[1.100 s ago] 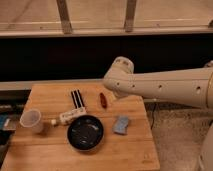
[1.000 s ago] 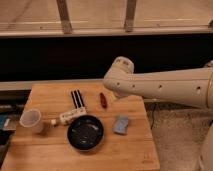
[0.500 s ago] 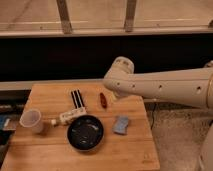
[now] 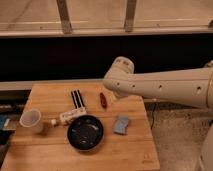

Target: Place the white sponge in the ceramic cup

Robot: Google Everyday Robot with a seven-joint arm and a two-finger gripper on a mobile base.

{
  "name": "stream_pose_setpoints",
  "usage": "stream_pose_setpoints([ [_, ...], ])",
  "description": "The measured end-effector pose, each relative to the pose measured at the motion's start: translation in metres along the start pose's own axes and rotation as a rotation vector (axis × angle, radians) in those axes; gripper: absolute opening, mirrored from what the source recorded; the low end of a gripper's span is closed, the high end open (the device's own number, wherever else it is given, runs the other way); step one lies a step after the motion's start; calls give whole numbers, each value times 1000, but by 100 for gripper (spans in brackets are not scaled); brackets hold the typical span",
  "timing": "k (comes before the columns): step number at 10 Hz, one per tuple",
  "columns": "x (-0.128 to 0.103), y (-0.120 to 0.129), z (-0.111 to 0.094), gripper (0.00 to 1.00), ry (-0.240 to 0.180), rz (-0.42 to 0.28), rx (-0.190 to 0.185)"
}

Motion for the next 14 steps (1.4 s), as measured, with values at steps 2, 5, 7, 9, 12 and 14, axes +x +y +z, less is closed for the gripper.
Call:
stream_pose_setpoints([
  [2, 0, 0, 0, 80, 0, 0, 0],
  [5, 0, 0, 0, 80, 0, 0, 0],
  [7, 0, 0, 0, 80, 0, 0, 0],
  [9, -1, 2, 1, 80, 4, 3, -6],
  [12, -3, 12, 31, 80, 48, 14, -53],
  [14, -4, 30, 70, 80, 93, 11, -81],
])
